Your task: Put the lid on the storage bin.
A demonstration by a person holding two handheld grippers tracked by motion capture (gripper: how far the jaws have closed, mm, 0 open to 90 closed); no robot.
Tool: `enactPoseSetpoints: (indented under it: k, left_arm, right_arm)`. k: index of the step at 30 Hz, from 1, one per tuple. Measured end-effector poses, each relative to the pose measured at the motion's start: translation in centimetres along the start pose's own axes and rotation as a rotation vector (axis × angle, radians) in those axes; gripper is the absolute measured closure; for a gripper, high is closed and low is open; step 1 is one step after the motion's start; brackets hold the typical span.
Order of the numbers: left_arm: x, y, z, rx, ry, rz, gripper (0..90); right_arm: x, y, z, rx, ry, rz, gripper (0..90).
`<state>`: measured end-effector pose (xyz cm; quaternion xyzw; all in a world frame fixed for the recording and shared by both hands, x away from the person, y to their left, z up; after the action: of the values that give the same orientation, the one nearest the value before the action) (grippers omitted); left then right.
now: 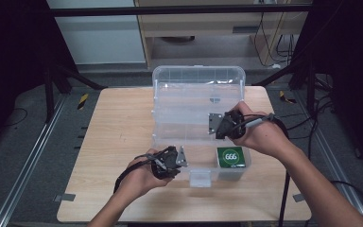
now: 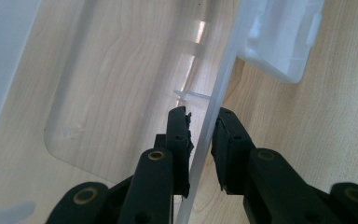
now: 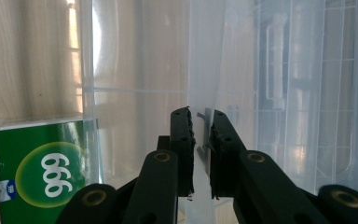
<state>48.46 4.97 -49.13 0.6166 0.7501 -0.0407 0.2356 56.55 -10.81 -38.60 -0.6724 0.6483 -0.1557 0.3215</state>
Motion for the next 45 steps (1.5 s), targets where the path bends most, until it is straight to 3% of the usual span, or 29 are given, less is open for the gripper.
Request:
enactPoseSetpoints:
  k: [3,13,21,22,24,25,26,27,29,34,35,37,38,39,40,41,43,44,45]
  left_arm:
    - [0.0,0.0,0.0,-0.002,0.005,0.004,76.8]
    - [-0.2,0.0,0.0,-0.01,-0.003,0.005,76.6]
    - [-0.2,-0.1,0.0,-0.017,-0.015,0.006,76.4]
    - [-1.3,2.3,-0.1,-0.053,-0.015,0.318,76.4]
    - [-1.3,2.4,-0.2,-0.068,-0.013,0.311,76.3]
    - [-1.2,2.7,-0.4,-0.108,-0.009,0.293,76.3]
    - [-1.2,2.7,-0.4,-0.108,-0.009,0.293,76.3]
    - [-2.4,3.1,0.0,-0.009,-0.008,0.548,76.3]
    - [-1.5,2.4,-0.3,-0.092,-0.017,0.304,76.6]
    - [-1.8,2.7,-0.4,-0.137,-0.024,0.293,77.2]
    - [-1.6,2.2,-0.2,-0.104,-0.024,0.268,77.2]
    - [-1.5,2.0,-0.2,-0.088,-0.023,0.256,77.1]
    - [-1.3,2.0,-0.3,-0.119,-0.023,0.217,77.1]
    - [-0.9,0.6,-0.1,-0.049,-0.016,0.114,77.1]
    - [-0.9,0.6,-0.1,-0.049,-0.016,0.114,77.1]
    - [-0.9,0.8,-0.1,-0.044,-0.014,0.146,77.0]
    - [-0.9,0.8,-0.1,-0.046,-0.013,0.15,77.0]
    - [-1.6,1.8,-0.1,-0.101,-0.045,0.221,77.0]
    - [-1.7,2.0,-0.1,-0.083,-0.031,0.28,76.9]
  right_arm:
    - [0.1,0.1,0.0,0.007,-0.01,0.018,81.8]
    - [0.0,0.7,-0.4,0.015,-0.022,0.013,81.8]
    - [0.3,2.0,-0.9,0.008,-0.039,0.041,80.9]
    - [0.2,2.1,-0.9,0.01,-0.041,0.042,80.7]
    - [0.3,2.4,-1.0,0.009,-0.038,0.043,80.5]
    - [0.3,2.5,-1.1,0.011,-0.038,0.043,80.3]
    - [0.3,2.5,-1.1,0.011,-0.038,0.043,80.3]
    - [0.3,2.5,-1.0,0.016,-0.04,0.032,79.9]
    - [0.5,2.6,-1.1,0.025,-0.024,0.015,79.6]
    - [0.7,2.7,-1.1,0.027,-0.03,0.025,79.6]
    - [0.6,2.7,-1.2,0.025,-0.031,0.019,79.7]
    - [0.6,3.0,-1.2,0.024,-0.04,0.021,79.8]
    - [0.6,3.0,-1.2,0.024,-0.04,0.021,79.8]
    - [0.7,3.2,-1.3,0.015,-0.037,0.039,79.8]
    - [0.7,3.2,-1.3,0.015,-0.037,0.039,79.8]
    - [0.7,3.3,-1.3,0.013,-0.048,0.035,79.8]
    - [0.7,3.5,-1.4,0.01,-0.05,0.035,79.8]
    - [0.7,3.6,-1.4,0.01,-0.051,0.034,79.8]
    - [0.6,3.7,-1.4,0.008,-0.056,0.032,79.8]
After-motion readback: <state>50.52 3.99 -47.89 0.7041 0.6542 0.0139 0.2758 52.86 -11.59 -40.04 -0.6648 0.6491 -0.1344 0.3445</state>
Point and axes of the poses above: each handheld gripper's, and its own axes: z roughly forward along the jaws, x roughly out of its underside, y roughly to its left, the point moved 10 cm from there along z, roughly forward along the jaws, and after that the axes turned 1 degree about -y, right-handed, at the moved point
